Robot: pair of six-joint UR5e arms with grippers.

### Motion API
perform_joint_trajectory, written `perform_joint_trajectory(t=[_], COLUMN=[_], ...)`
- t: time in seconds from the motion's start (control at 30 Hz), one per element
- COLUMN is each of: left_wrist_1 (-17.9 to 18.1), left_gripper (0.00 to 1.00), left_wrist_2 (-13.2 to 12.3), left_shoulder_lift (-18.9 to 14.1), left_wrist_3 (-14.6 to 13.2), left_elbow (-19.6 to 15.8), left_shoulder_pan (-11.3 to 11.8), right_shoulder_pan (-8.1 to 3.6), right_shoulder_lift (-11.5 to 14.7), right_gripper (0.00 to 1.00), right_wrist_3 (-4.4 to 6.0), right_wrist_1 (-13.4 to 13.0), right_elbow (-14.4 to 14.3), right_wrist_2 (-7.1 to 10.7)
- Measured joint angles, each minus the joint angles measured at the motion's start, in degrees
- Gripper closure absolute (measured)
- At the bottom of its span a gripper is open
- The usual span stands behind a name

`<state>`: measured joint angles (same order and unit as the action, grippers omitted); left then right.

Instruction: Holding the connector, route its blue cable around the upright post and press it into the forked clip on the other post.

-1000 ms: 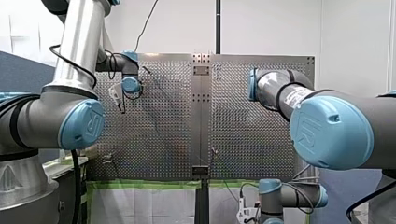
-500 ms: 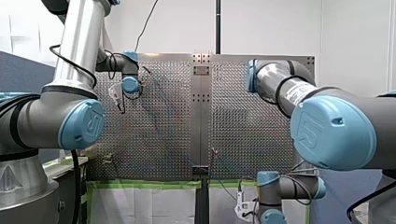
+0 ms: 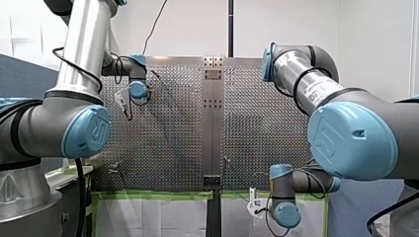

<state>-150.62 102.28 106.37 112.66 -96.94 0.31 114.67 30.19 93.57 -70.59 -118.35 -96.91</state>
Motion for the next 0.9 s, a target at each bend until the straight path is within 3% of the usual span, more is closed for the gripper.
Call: perform_joint_trajectory(t=[0.2,0.37,0.63,0.9], left_wrist_1=[-0.3,-0.6,-0.8,-0.8], left_gripper=[0.01,0.01,0.01,0.01], left_wrist_2=[0.6,1.0,1.1,1.1], left_shoulder_lift=[0.0,0.0,0.0,0.0], left_wrist_3=[-0.2,-0.6,-0.7,-0.7], left_elbow=[0.0,0.0,0.0,0.0], left_shoulder_pan=[-0.1,-0.1,-0.2,-0.2], right_shoulder_pan=[-0.32,-1.05,-2.48,-3.28], right_shoulder_lift=[3.4,6.0,10.2,14.0], right_gripper=[0.98,0.98,0.98,0.98], right_wrist_3=[-0.24,-0.41,-0.14,0.21], right_wrist_1=[3.4,4.5,3.1,-0.1], right_elbow=[-1.2,-2.4,-2.5,-2.6], right_wrist_2=[-0.41,-0.78,-0.45,1.48])
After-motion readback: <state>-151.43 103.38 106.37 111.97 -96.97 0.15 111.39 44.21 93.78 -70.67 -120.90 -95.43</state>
